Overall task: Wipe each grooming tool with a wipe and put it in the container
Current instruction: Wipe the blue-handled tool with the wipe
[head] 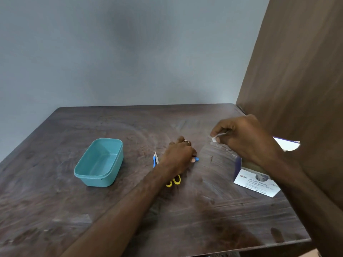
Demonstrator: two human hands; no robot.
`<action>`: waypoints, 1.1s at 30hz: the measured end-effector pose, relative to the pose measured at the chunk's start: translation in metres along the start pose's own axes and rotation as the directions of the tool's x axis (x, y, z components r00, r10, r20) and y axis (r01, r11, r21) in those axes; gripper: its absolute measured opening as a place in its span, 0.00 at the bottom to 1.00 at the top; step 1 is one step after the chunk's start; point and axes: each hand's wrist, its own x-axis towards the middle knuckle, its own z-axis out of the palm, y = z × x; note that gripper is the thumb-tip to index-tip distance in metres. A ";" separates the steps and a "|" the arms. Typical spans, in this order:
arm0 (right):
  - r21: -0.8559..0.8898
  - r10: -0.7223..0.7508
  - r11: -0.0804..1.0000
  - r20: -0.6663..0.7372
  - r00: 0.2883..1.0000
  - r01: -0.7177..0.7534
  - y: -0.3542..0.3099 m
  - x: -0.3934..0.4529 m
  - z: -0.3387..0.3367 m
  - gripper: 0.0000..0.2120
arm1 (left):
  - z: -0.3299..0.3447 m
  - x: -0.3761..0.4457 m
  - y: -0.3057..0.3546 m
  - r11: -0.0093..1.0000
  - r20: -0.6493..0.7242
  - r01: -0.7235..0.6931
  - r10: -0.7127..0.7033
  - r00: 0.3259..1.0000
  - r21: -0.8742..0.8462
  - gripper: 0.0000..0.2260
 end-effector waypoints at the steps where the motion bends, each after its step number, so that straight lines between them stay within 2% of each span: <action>1: 0.001 0.000 1.000 -0.001 1.000 0.000 0.001 0.002 0.003 0.10 | 0.002 0.000 0.000 1.000 -0.015 0.003 -0.004 1.000 -0.017 0.11; 6: 0.058 0.005 0.998 -0.023 1.000 -0.004 0.001 0.010 0.015 0.08 | 0.006 0.002 0.000 0.993 -0.105 0.020 -0.033 0.994 -0.119 0.09; 9: 0.134 0.023 0.991 -0.046 0.999 -0.016 -0.001 0.014 0.024 0.07 | 0.008 0.002 -0.003 0.979 -0.215 -0.007 -0.037 0.976 -0.202 0.09; 11: 0.160 0.021 0.987 -0.064 0.998 -0.011 -0.003 0.016 0.031 0.08 | 0.010 0.002 -0.003 0.955 -0.351 -0.035 -0.073 0.934 -0.293 0.08; 13: 0.180 0.031 0.984 -0.079 0.996 -0.017 -0.004 0.020 0.038 0.10 | 0.006 0.001 -0.004 0.894 -0.463 -0.021 -0.212 0.861 -0.448 0.06; 15: 0.220 0.042 0.975 -0.072 0.997 -0.026 -0.004 0.024 0.045 0.09 | -0.001 -0.001 -0.007 0.773 -0.481 -0.009 -0.386 0.787 -0.634 0.04; 18: 0.309 0.061 0.950 -0.049 0.997 -0.043 -0.005 0.034 0.057 0.08 | -0.012 -0.009 -0.016 0.446 -0.360 -0.050 -0.647 0.672 -0.894 0.05; 20: 0.386 0.093 0.919 -0.022 0.995 -0.077 -0.007 0.041 0.066 0.08 | -0.017 -0.019 -0.021 0.187 -0.227 -0.130 -0.758 0.612 -0.974 0.06; 22: 0.481 0.115 0.870 0.014 0.993 -0.108 -0.012 0.047 0.075 0.09 | -0.020 -0.031 -0.028 0.042 -0.146 -0.185 -0.792 0.593 -0.982 0.02; 26: 0.617 0.119 0.776 0.060 0.991 -0.131 -0.022 0.056 0.098 0.05 | -0.022 -0.045 -0.038 -0.030 -0.067 -0.160 -0.822 0.566 -0.987 0.08; 29: 0.710 0.145 0.688 0.063 0.987 -0.146 -0.025 0.061 0.117 0.04 | -0.024 -0.051 -0.045 0.003 -0.062 -0.102 -0.811 0.581 -0.995 0.07; 33: 0.809 0.182 0.557 0.101 0.978 -0.187 -0.021 0.061 0.137 0.04 | -0.022 -0.052 -0.049 0.041 -0.079 -0.074 -0.769 0.635 -0.996 0.08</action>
